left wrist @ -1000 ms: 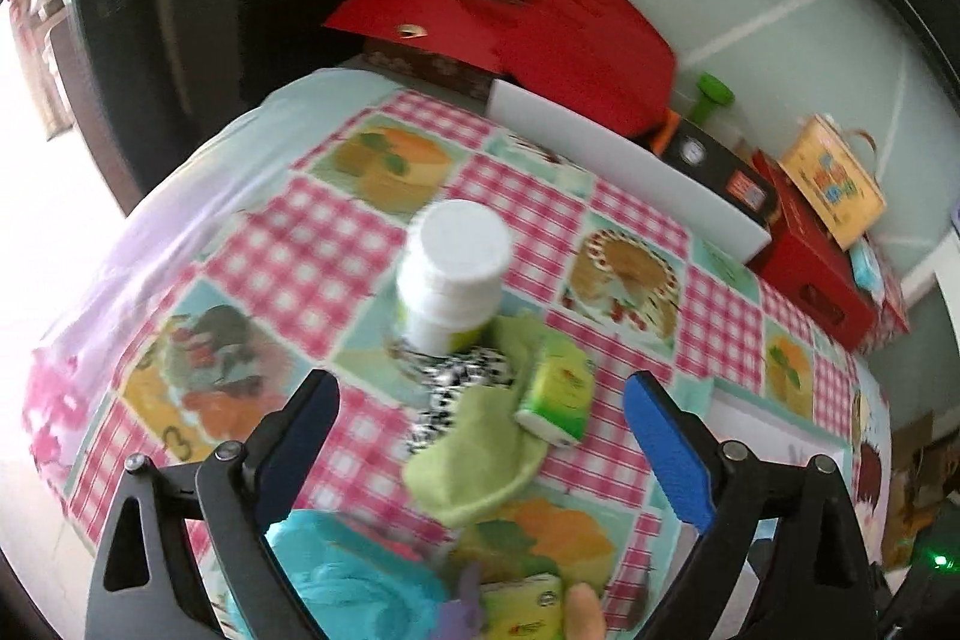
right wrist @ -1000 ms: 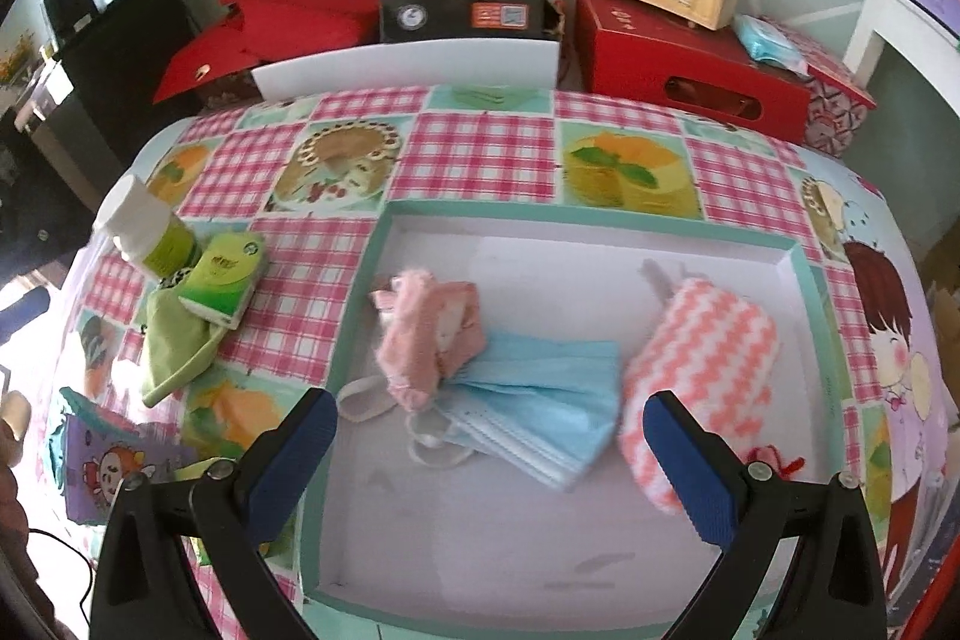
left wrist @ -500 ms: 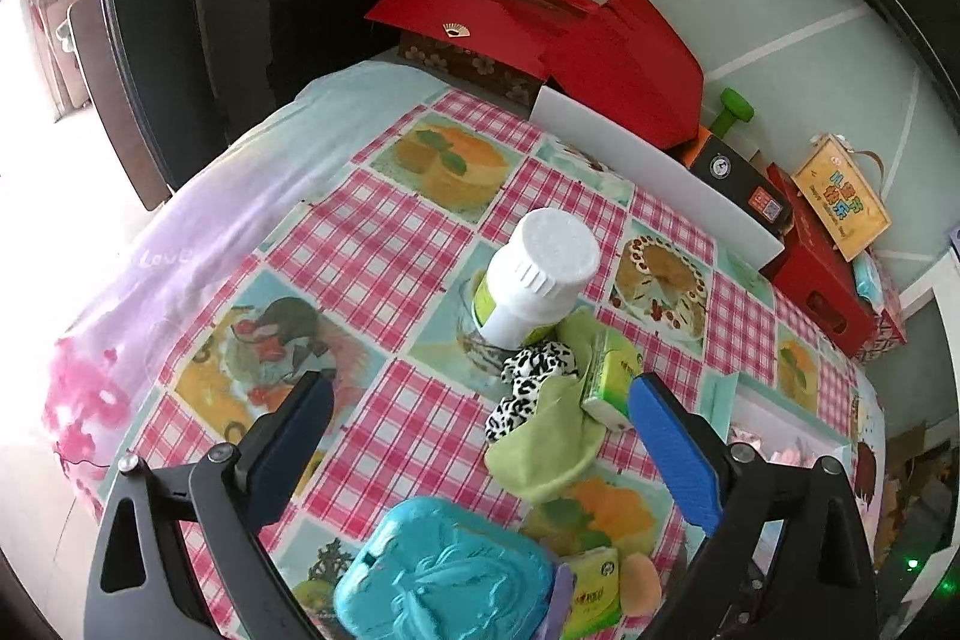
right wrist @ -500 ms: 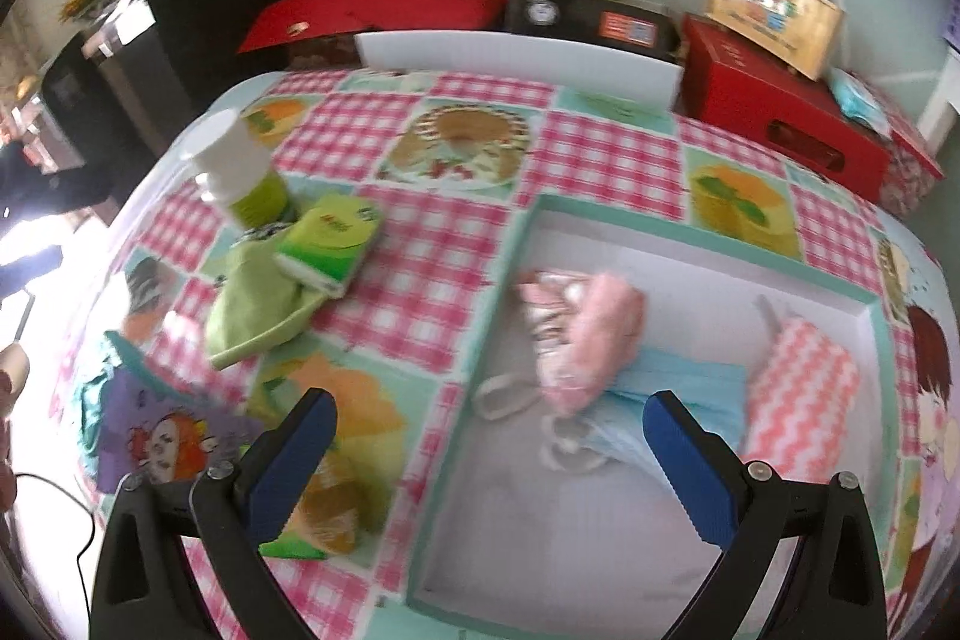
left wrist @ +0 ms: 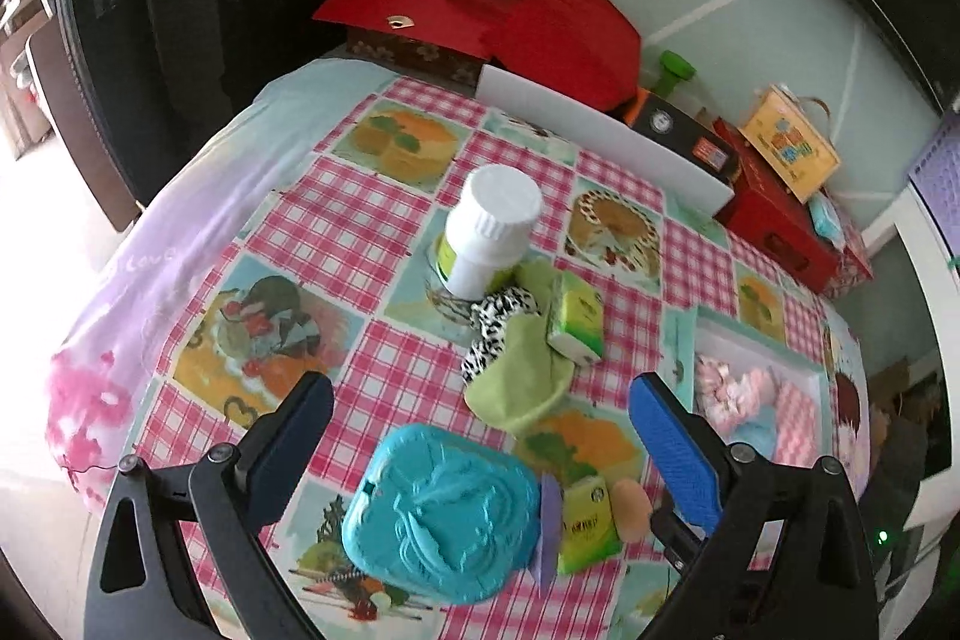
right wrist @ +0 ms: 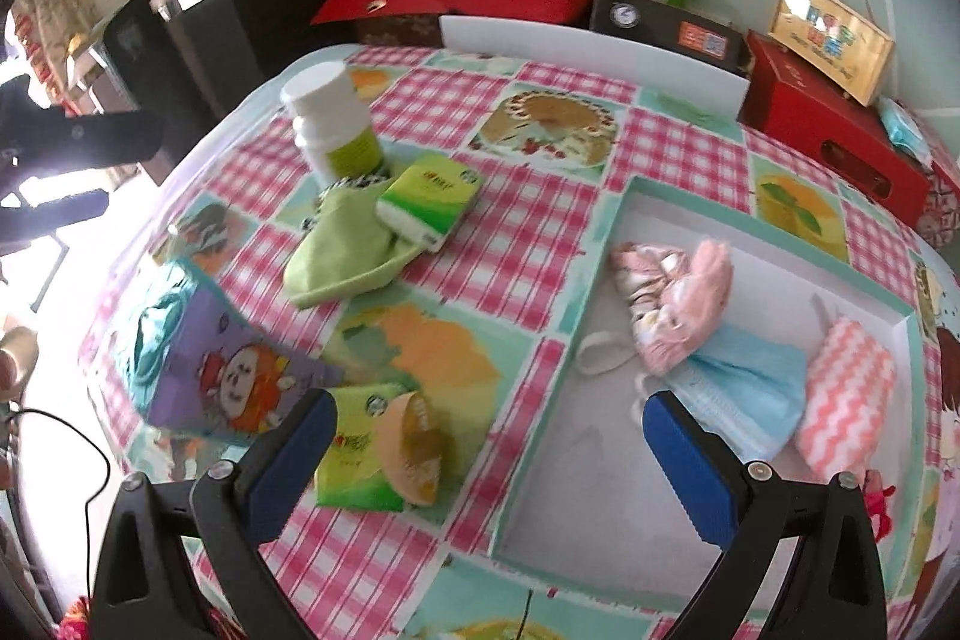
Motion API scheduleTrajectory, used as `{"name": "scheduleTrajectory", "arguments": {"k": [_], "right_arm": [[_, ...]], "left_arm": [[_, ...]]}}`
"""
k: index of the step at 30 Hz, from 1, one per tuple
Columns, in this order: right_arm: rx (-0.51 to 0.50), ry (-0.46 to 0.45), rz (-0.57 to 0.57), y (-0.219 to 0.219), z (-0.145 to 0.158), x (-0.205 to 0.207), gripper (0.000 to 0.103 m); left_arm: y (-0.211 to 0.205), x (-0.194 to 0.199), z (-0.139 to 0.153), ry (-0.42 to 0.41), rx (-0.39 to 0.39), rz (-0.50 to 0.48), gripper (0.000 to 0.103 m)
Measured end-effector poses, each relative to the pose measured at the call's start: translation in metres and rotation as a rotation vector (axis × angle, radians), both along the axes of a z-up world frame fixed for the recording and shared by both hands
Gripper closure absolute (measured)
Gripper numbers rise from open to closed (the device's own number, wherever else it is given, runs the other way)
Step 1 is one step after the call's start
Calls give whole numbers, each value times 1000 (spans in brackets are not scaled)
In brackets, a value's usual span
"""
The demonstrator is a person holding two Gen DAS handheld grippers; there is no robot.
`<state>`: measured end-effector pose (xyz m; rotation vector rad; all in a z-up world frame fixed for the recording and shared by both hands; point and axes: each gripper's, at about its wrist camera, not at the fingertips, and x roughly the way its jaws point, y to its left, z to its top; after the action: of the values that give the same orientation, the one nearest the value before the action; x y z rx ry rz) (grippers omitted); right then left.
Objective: Organize soft objects
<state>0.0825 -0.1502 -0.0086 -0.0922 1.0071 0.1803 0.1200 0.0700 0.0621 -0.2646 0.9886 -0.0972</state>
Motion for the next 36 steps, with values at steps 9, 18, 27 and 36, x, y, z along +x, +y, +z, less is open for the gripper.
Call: {"name": "scheduleTrajectory", "arguments": {"k": [9, 18, 27, 36], "right_arm": [[19, 27, 27, 8, -2, -11, 0], [34, 51, 58, 17, -9, -21, 12], [57, 89, 36, 12, -20, -15, 38], [85, 126, 59, 18, -31, -10, 63]], "left_arm": [[-19, -19, -2, 53, 63, -65, 4], [-28, -27, -8, 88, 55, -109, 12], [-43, -27, -20, 146, 35, -185, 49], [-59, -27, -32, 177, 31, -243, 75]]}}
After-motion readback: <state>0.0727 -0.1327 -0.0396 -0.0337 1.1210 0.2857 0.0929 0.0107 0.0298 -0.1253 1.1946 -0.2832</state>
